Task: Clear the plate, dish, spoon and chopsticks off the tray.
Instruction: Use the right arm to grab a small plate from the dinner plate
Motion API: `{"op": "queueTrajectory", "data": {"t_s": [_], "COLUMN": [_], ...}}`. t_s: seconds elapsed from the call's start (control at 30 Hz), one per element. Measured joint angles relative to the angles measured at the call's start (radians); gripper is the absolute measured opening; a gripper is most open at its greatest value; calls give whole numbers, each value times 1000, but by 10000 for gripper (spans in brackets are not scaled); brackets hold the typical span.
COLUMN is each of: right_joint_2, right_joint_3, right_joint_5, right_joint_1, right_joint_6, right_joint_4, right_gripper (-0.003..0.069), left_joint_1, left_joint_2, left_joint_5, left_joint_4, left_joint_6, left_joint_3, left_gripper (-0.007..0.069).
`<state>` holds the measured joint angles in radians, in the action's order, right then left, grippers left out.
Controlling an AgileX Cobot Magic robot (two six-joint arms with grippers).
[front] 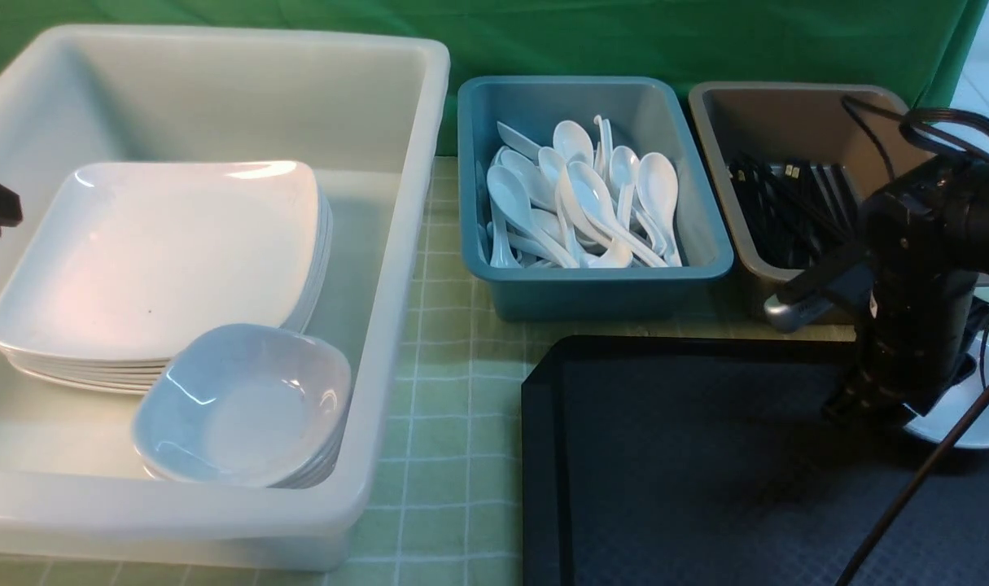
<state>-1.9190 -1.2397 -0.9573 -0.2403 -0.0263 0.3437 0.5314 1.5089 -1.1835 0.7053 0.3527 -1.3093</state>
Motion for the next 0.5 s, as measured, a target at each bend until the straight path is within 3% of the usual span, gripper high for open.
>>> {"op": "queueTrajectory", "data": {"t_s": [0.03, 0.1, 0.37, 0.5], "right_joint_2": [0, 0, 51, 173], "right_joint_3": [0, 0, -2, -2], "right_joint_5": [-2, -20, -140, -237], "right_joint_1": [0, 2, -45, -133], "right_joint_6": [0, -23, -44, -44], "right_joint_4": [0, 0, -37, -87], "right_gripper": [268, 123, 84, 31], "left_joint_1": [0, 0, 0, 0], "left_joint_2": [0, 0, 0, 0], "left_joint_5": [0, 0, 0, 1], "left_joint_4": [0, 0, 1, 1], "left_joint_6": [0, 0, 0, 0], "left_joint_3": [0, 0, 0, 0], "left_gripper": [127, 130, 138, 139]}}
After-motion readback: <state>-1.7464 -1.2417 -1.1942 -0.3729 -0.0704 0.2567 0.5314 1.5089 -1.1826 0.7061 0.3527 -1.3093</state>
